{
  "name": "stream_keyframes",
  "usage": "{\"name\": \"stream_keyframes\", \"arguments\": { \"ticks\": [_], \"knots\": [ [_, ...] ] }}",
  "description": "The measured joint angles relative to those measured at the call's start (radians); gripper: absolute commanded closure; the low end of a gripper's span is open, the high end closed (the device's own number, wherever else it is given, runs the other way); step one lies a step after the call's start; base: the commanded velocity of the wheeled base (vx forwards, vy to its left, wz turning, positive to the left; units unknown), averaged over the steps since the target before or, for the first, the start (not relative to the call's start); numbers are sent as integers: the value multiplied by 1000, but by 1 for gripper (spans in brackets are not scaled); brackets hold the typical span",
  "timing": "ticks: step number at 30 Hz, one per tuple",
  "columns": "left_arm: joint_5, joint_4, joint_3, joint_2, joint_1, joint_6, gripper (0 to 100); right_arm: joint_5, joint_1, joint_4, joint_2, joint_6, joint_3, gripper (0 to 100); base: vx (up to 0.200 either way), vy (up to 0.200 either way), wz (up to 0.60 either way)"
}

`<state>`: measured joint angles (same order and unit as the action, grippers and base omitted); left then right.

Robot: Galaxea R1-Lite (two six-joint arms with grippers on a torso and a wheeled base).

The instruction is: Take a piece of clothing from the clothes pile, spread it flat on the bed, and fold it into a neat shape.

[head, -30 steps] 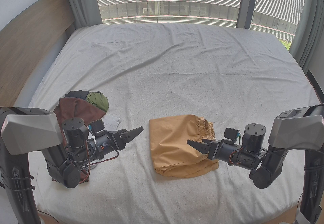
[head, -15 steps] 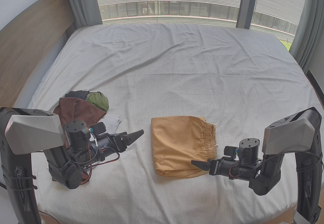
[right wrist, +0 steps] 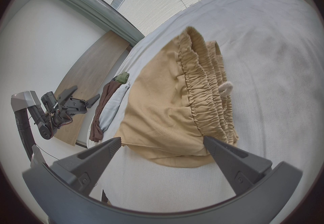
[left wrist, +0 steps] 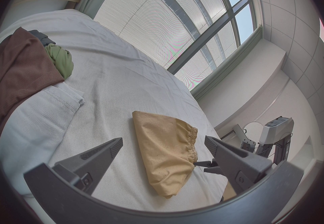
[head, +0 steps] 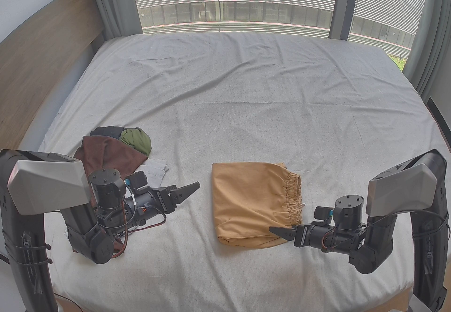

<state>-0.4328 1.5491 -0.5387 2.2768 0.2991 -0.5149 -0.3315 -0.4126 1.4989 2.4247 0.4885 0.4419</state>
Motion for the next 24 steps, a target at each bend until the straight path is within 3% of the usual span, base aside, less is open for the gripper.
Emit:
{"name": "stream_keyframes", "arguments": {
  "ticks": [14,24],
  "knots": [
    [3,0,-1,9,1,1,0,-2,150,-193,-162,-42,4,0,0,0,0],
    [3,1,0,11,1,1,0,-7,163,-195,-67,13,83,0,0,0,0]
  ]
}}
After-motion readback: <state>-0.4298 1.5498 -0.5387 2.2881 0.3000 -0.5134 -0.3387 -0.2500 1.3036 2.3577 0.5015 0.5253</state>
